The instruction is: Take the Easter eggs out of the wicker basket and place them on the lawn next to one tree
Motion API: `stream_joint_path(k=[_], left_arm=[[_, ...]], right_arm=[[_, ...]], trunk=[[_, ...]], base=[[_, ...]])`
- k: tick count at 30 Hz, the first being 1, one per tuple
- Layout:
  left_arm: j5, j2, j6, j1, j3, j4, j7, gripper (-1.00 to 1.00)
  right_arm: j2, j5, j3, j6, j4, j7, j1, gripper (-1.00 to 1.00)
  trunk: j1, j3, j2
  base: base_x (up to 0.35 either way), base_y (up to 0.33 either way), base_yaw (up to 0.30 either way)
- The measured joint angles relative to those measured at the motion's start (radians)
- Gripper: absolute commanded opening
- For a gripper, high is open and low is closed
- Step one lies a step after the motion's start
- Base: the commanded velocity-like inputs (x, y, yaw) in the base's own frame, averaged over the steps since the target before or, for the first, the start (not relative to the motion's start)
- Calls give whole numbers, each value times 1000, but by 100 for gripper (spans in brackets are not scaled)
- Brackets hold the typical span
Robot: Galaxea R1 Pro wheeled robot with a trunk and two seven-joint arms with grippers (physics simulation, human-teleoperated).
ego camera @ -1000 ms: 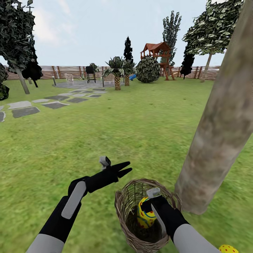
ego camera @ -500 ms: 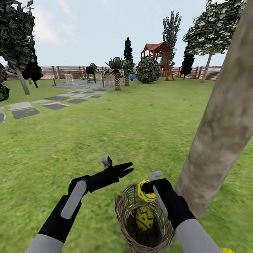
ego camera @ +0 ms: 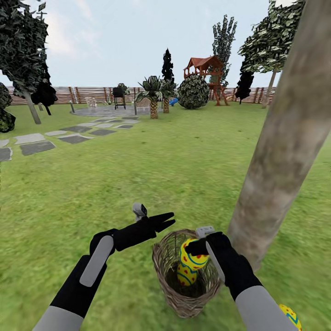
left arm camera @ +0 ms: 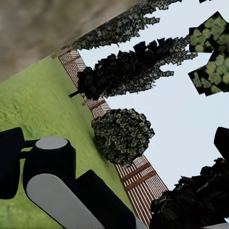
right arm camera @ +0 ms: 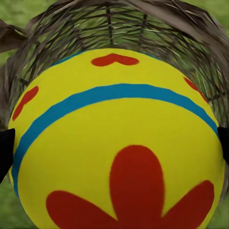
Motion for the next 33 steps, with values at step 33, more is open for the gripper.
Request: stream_joint_path(k=[33], left_arm=[[0, -3, -17, 3, -4, 3, -6, 100]], right_arm=[[-128, 2, -175, -7, -1, 325, 0, -100]], trunk=[[-100, 82, 182]], base=[[-124, -11, 0]])
